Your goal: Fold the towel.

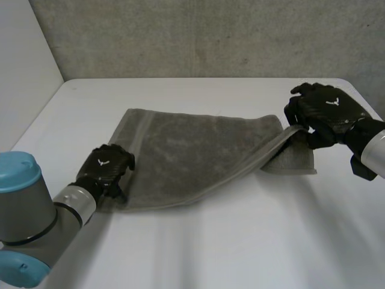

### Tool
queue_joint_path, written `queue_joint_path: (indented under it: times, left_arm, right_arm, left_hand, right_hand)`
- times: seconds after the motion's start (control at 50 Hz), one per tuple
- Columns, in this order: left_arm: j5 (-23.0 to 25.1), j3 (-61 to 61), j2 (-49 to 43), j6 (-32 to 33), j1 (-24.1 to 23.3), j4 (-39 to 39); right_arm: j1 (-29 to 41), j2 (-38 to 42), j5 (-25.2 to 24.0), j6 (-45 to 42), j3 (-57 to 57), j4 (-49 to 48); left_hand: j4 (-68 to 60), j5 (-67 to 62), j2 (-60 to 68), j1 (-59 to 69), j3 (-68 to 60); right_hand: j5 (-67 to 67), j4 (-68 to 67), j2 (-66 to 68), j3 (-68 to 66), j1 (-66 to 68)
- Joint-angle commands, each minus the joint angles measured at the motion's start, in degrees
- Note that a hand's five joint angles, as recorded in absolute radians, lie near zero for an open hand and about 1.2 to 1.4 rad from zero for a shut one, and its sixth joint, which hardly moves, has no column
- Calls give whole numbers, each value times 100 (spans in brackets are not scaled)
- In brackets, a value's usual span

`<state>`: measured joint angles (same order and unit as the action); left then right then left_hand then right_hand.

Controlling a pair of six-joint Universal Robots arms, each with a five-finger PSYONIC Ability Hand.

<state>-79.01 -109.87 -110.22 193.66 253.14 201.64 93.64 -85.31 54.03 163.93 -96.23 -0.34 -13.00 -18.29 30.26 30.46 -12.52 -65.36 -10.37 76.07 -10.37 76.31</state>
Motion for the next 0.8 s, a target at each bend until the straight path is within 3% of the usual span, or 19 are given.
queue_joint_path:
  times: [0.02, 0.2, 0.34, 0.56, 0.62, 0.7, 0.8]
  left_arm:
    - [0, -192, 361, -48, -274, -134]
    - [0, -368, 502, -57, -467, -371]
    - [0, -324, 309, -48, -520, -371]
    - [-106, -52, -105, -4, -441, -240]
    - [-308, 89, -246, -4, -414, -169]
    - [-693, 308, -465, 13, -336, 50]
    - [-791, 431, -553, 22, -151, 156]
  right_arm:
    - [5, 260, -16, -36, -54, -27]
    - [-3, 586, 90, 16, 95, -63]
    - [-12, 901, 748, 480, 472, -237]
    - [-83, 1236, 811, 1036, 825, -335]
    - [-83, 1245, 802, 1045, 851, -335]
    - [-91, 1245, 793, 1027, 842, -317]
    - [-91, 1245, 749, 1001, 737, -300]
  left_hand:
    - [300, 378, -575, -595, 252]
    - [300, 529, -727, -746, 252]
    - [300, 529, -727, -746, 252]
    - [300, 412, -609, -628, 252]
    - [300, 143, -340, -359, 252]
    - [300, -1382, 1185, 1166, 252]
    - [300, -1725, 1528, 1508, 252]
  right_hand:
    - [-464, 37, 393, 37, 369]
    - [-464, 37, 393, 37, 369]
    - [-464, 37, 393, 37, 369]
    - [-464, 37, 393, 37, 369]
    - [-464, 37, 393, 37, 369]
    - [-464, 37, 393, 37, 369]
    - [-464, 37, 393, 37, 369]
